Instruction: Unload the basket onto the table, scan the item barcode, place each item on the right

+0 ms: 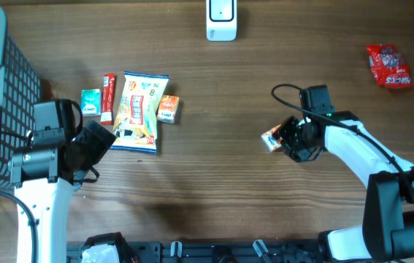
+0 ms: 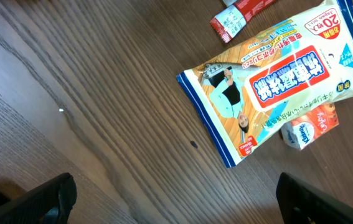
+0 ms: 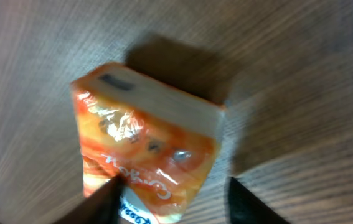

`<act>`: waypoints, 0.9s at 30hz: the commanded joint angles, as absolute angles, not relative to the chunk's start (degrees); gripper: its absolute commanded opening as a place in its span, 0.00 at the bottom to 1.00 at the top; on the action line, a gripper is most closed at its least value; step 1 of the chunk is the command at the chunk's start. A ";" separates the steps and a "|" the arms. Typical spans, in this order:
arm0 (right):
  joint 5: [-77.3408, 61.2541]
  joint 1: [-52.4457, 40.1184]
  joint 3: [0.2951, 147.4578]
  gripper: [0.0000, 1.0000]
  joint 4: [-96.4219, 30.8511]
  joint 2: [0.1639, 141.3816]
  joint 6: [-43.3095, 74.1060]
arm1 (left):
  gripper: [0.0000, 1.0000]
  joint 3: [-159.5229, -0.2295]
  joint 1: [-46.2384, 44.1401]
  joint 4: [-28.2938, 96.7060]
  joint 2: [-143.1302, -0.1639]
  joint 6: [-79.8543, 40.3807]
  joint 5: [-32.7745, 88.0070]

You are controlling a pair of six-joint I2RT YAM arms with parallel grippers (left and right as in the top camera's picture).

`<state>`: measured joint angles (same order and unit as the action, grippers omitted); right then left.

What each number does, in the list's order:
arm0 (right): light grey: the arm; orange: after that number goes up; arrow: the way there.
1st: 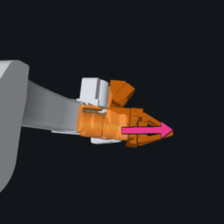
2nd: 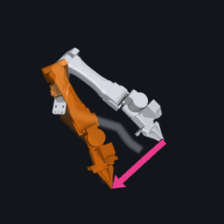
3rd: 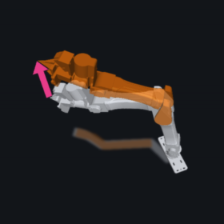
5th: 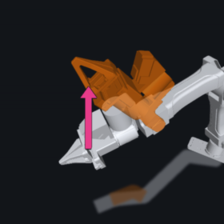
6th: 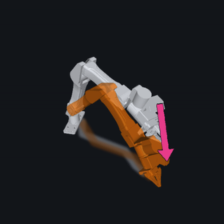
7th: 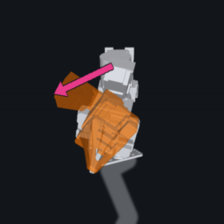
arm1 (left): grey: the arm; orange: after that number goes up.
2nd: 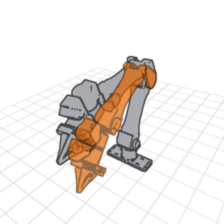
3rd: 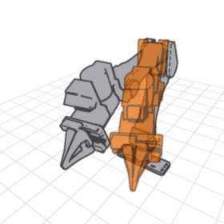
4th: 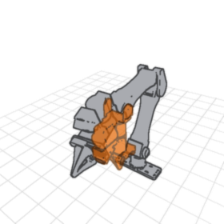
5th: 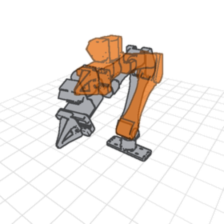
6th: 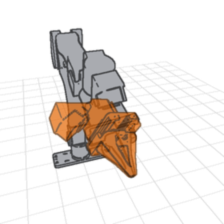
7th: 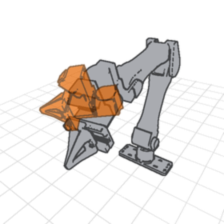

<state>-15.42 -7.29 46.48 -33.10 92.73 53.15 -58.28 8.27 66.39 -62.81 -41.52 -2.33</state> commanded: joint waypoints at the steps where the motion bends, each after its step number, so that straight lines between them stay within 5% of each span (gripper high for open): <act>1: -10.92 -7.09 44.95 0.33 -33.80 93.80 53.98 | 1.00 -59.16 8.64 66.39 -63.02 -42.50 -3.51; 7: -8.58 -7.09 45.56 0.04 -34.02 93.80 46.87 | 1.00 -59.16 8.64 66.46 -63.02 -42.52 -3.51; 18: -8.40 -7.33 55.27 0.04 -42.96 93.69 29.36 | 1.00 -59.16 8.64 66.41 -63.02 -42.52 -3.51; 27: 15.77 -18.04 62.85 0.04 -57.87 93.51 28.88 | 1.00 -59.16 8.64 64.58 -63.02 -42.52 -3.51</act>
